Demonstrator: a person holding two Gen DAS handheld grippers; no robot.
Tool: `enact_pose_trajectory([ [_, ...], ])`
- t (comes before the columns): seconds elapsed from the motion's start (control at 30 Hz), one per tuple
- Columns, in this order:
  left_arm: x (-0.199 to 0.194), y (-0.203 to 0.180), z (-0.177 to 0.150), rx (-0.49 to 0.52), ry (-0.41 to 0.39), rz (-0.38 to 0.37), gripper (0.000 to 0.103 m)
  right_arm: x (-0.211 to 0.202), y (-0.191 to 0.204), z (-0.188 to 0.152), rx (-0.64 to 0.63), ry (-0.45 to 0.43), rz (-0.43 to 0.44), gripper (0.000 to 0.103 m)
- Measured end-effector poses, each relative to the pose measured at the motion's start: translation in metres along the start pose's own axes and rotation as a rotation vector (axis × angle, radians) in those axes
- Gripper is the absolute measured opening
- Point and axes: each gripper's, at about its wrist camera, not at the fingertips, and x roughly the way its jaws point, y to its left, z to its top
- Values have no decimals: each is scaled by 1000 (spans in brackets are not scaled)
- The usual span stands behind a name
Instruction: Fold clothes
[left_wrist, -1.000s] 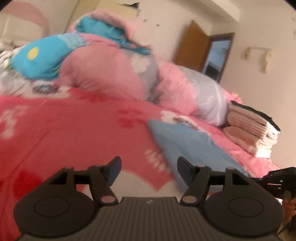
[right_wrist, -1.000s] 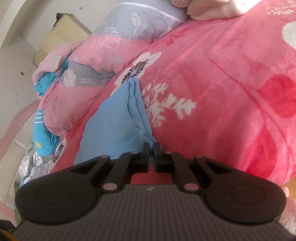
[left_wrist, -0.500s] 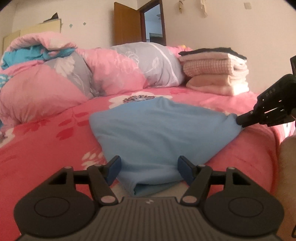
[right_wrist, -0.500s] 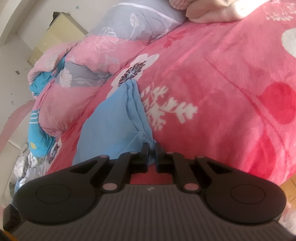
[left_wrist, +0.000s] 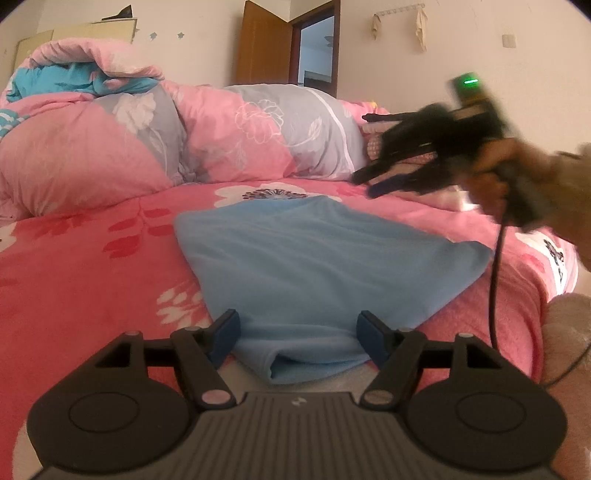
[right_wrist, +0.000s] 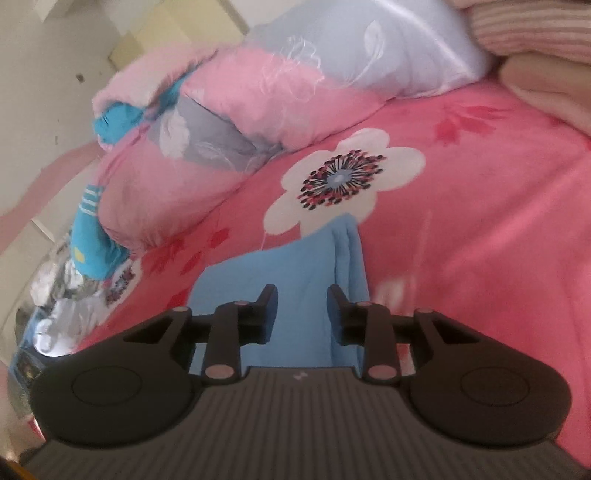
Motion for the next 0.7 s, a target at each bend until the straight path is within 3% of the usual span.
enact_pose_trajectory([
  [0.27, 1, 1, -1, -5, -5, -8, 74, 72, 6, 31, -196, 110, -92, 28],
  [0.4, 1, 2, -2, -5, -6, -8, 74, 80, 10, 27, -263, 103, -105, 24],
  [0.47, 2, 2, -2, -4, -6, -8, 74, 80, 19, 22, -335, 85, -106, 10],
  [0.7, 2, 1, -1, -3, -7, -7, 74, 78, 60, -3, -664, 49, -109, 6],
])
